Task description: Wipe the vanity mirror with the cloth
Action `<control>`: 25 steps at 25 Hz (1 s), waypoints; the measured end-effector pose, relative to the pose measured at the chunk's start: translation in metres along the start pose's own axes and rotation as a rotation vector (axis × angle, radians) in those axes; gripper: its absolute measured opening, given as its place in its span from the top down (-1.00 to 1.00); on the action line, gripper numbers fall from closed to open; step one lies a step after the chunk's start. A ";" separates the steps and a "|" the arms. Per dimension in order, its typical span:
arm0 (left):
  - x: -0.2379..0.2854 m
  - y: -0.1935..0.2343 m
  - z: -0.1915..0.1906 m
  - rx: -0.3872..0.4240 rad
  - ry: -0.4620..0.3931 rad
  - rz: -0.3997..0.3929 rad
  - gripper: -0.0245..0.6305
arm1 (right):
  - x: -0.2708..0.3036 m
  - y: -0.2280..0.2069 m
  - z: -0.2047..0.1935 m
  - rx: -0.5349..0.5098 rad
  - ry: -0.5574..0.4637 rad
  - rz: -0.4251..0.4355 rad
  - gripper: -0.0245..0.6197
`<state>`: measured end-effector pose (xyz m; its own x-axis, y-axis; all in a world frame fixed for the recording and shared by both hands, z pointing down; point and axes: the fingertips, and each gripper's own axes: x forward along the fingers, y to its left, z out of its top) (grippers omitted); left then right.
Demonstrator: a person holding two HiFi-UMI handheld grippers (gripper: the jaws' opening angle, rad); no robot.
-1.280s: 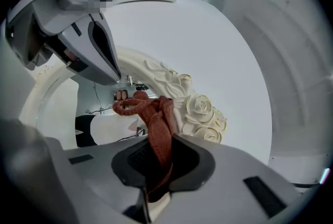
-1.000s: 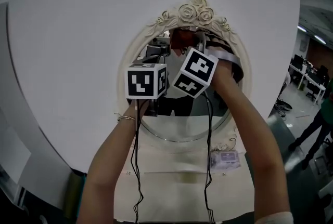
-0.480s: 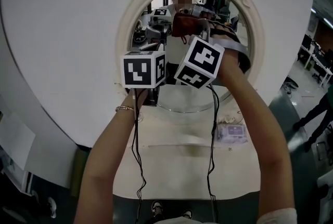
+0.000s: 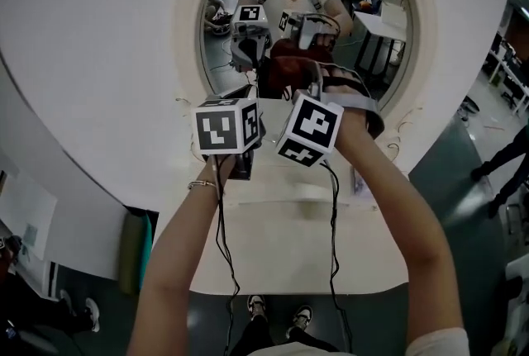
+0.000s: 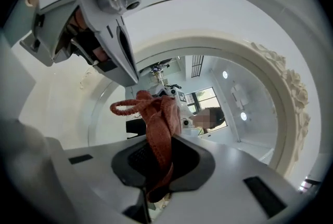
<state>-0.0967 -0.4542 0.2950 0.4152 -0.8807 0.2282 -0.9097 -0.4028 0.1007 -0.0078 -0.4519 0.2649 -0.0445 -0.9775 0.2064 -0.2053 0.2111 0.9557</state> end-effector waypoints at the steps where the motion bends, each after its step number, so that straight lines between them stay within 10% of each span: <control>1: 0.002 0.002 -0.010 -0.009 0.008 -0.002 0.91 | 0.003 0.014 -0.001 -0.002 0.002 0.019 0.74; 13: 0.018 0.023 -0.148 -0.039 0.151 -0.004 0.91 | 0.037 0.172 -0.026 0.055 0.029 0.225 0.74; 25: 0.031 0.029 -0.200 -0.041 0.223 -0.013 0.91 | 0.050 0.247 -0.046 0.088 0.069 0.332 0.74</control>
<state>-0.1115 -0.4430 0.4991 0.4201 -0.7968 0.4342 -0.9056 -0.3992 0.1436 -0.0161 -0.4491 0.5205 -0.0576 -0.8523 0.5198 -0.2745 0.5141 0.8126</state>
